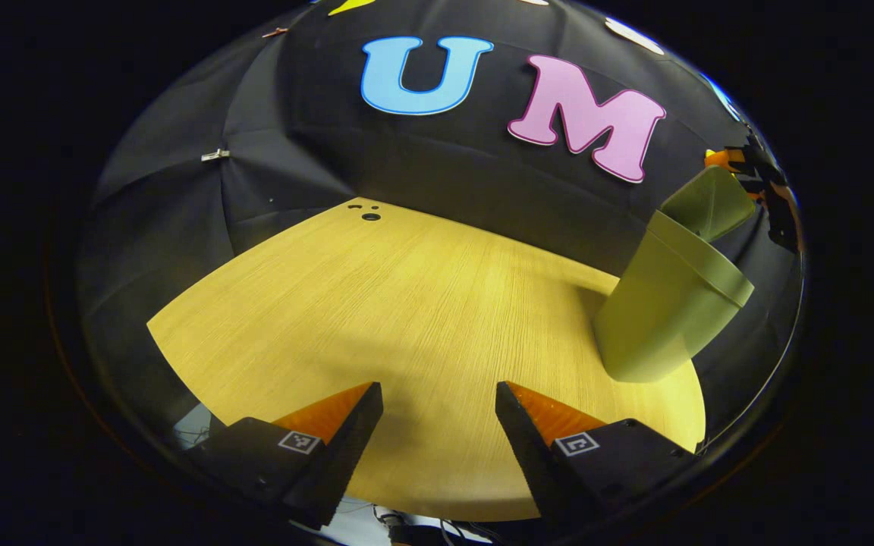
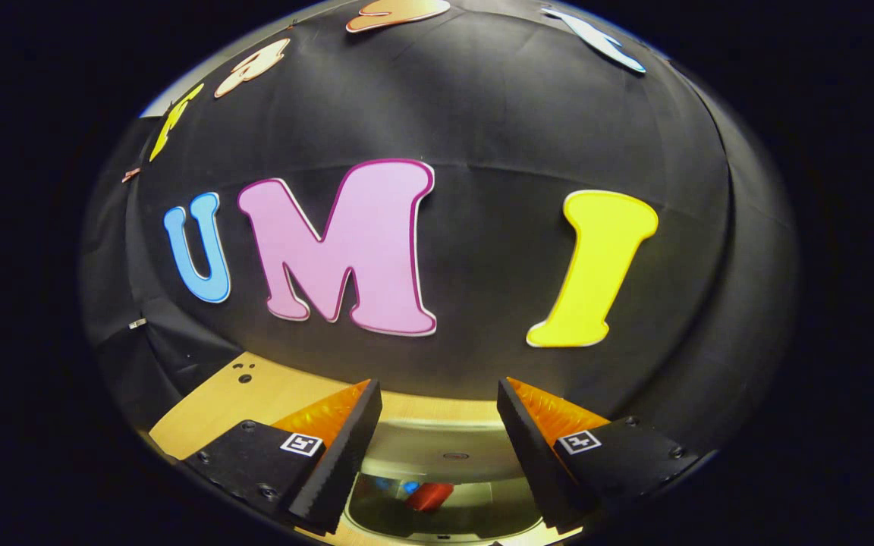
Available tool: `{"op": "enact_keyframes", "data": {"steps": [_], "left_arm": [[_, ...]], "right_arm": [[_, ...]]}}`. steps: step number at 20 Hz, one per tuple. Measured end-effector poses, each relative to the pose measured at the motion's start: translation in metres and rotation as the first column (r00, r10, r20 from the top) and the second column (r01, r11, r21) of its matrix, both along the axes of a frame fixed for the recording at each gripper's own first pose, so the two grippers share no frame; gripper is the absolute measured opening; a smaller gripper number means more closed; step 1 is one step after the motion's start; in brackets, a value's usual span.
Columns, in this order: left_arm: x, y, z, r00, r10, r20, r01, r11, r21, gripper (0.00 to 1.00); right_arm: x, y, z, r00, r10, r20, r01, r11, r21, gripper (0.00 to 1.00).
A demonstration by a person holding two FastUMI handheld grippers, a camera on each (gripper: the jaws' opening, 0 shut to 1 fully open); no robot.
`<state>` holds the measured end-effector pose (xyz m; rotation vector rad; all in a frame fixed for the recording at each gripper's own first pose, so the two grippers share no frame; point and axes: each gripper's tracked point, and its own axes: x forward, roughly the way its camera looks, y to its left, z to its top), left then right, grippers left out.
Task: Press the lid of the desktop garbage bin to open it, pick up the crumpled paper on the desktop and throw it into the bin, then pick up the pop can on the desktop and drop it into the bin, and finally close the garbage bin lid.
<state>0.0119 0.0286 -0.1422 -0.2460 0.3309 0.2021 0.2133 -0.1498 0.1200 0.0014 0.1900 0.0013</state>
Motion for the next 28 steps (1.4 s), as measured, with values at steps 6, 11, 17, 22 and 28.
{"op": "enact_keyframes", "data": {"steps": [6,11,17,22,28], "left_arm": [[-0.005,0.007,-0.009,0.997,-0.071,-0.031,0.072,0.997,0.019,0.96],[-0.005,0.007,-0.012,0.989,-0.149,-0.018,0.149,0.987,0.051,0.96],[-0.017,0.016,-0.016,0.987,-0.163,-0.006,0.164,0.986,0.042,0.96],[-0.039,0.026,-0.022,0.988,-0.152,-0.011,0.153,0.987,0.039,0.96],[-0.061,0.04,-0.036,0.993,-0.115,-0.026,0.116,0.993,0.026,0.96]], "right_arm": [[-0.04,0.006,-0.052,0.998,-0.033,-0.054,0.032,0.999,-0.021,0.96],[-0.061,0.011,-0.083,0.996,-0.07,-0.06,0.071,0.997,0.011,0.96],[-0.075,0.017,-0.104,0.992,-0.111,-0.054,0.113,0.993,0.027,0.96],[-0.082,0.016,-0.118,0.988,-0.138,-0.062,0.141,0.989,0.036,0.96],[-0.087,0.014,-0.122,0.99,-0.138,-0.012,0.139,0.99,0.024,0.97]]}}
